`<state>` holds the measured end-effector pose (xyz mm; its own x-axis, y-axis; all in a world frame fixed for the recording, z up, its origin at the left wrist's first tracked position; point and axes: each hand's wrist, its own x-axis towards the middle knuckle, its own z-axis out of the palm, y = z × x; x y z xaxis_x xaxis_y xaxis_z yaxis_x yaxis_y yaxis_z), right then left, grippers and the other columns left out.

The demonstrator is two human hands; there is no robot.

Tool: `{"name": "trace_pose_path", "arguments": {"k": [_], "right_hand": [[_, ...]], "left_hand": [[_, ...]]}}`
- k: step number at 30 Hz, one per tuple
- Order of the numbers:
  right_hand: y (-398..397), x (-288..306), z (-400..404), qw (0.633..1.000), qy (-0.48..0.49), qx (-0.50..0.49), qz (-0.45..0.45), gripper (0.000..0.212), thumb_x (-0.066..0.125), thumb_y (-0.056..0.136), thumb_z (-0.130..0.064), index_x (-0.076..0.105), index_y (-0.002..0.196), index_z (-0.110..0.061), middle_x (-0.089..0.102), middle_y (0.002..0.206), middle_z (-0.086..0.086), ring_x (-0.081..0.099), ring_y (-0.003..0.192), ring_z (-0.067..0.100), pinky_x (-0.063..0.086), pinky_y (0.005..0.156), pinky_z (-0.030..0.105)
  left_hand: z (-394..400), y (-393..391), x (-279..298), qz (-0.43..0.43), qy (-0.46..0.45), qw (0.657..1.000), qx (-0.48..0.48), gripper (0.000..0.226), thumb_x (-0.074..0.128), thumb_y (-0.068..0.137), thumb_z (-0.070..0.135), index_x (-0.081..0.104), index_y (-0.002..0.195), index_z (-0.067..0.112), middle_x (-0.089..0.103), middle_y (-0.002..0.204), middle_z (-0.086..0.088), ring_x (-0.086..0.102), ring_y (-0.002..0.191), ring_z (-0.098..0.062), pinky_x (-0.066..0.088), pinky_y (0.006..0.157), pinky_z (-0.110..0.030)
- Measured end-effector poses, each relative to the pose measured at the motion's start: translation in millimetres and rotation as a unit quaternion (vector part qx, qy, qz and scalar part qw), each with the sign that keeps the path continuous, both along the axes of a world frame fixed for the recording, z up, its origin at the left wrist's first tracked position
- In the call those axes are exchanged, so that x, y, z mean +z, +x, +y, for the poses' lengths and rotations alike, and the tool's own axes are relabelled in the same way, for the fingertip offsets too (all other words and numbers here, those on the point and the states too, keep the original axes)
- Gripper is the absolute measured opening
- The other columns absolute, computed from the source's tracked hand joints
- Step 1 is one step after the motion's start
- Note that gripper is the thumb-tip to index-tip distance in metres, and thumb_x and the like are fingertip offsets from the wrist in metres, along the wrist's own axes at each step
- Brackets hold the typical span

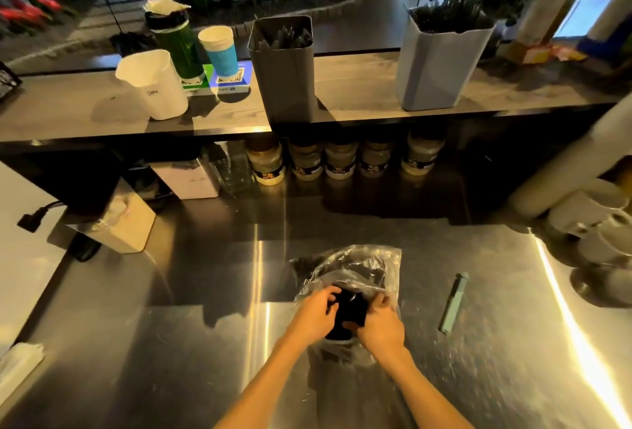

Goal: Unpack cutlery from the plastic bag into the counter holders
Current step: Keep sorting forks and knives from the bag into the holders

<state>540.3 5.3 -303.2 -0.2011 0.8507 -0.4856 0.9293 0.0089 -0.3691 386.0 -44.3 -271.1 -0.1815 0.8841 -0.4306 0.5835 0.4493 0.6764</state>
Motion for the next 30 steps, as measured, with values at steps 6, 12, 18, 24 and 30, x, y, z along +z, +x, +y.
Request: {"name": "trace_pose_path", "arguments": {"k": [6,12,18,24,30], "right_hand": [[-4.1,-0.4,-15.1,0.998,0.014,0.006,-0.062,0.093,0.069,0.086,-0.054,0.023,0.147,-0.001,0.04,0.142,0.012,0.064,0.113,0.024,0.05,0.077,0.028],[1.5,-24.3,-7.6,0.995,-0.073,-0.056,0.044,0.052,0.069,0.085,-0.03,0.061,0.127,-0.001,0.067,0.121,0.015,0.066,0.107,0.03,0.053,0.084,0.034],[2.6,-1.6,0.6,0.987,-0.143,-0.028,0.063,0.033,0.053,0.098,-0.021,0.065,0.118,0.002,0.07,0.117,0.017,0.068,0.105,0.032,0.049,0.074,0.032],[1.4,16.6,8.3,0.97,-0.196,-0.048,0.138,0.022,0.038,0.107,-0.012,0.055,0.094,-0.008,0.061,0.076,0.003,0.054,0.059,0.009,0.045,0.058,0.025],[14.8,63.1,21.3,0.957,-0.21,-0.051,0.191,0.033,0.036,0.108,-0.016,0.056,0.083,-0.018,0.052,0.067,-0.004,0.043,0.053,0.006,0.033,0.045,0.016]], "left_hand": [[-3.7,9.6,-9.1,0.006,-0.085,0.996,0.014,0.039,0.042,0.097,0.006,0.054,0.134,0.011,0.063,0.123,-0.011,0.059,0.111,-0.024,0.046,0.091,-0.03],[-8.1,26.2,-9.2,-0.052,-0.114,0.991,0.054,0.043,0.038,0.097,0.003,0.06,0.133,0.009,0.061,0.133,-0.012,0.057,0.123,-0.026,0.046,0.102,-0.031],[-10.2,24.9,-4.1,-0.087,-0.079,0.99,0.081,0.033,0.039,0.103,0.011,0.066,0.122,0.01,0.068,0.121,-0.015,0.066,0.109,-0.025,0.055,0.096,-0.04],[-7.0,19.5,12.1,-0.063,-0.026,0.996,0.063,0.03,0.041,0.104,0.014,0.067,0.119,0.018,0.07,0.11,-0.002,0.066,0.099,-0.015,0.054,0.088,-0.029],[1.2,10.1,28.8,-0.055,0.005,0.995,0.077,0.029,0.04,0.103,0.016,0.067,0.111,0.023,0.074,0.095,0.006,0.069,0.09,-0.013,0.055,0.087,-0.034]]}}
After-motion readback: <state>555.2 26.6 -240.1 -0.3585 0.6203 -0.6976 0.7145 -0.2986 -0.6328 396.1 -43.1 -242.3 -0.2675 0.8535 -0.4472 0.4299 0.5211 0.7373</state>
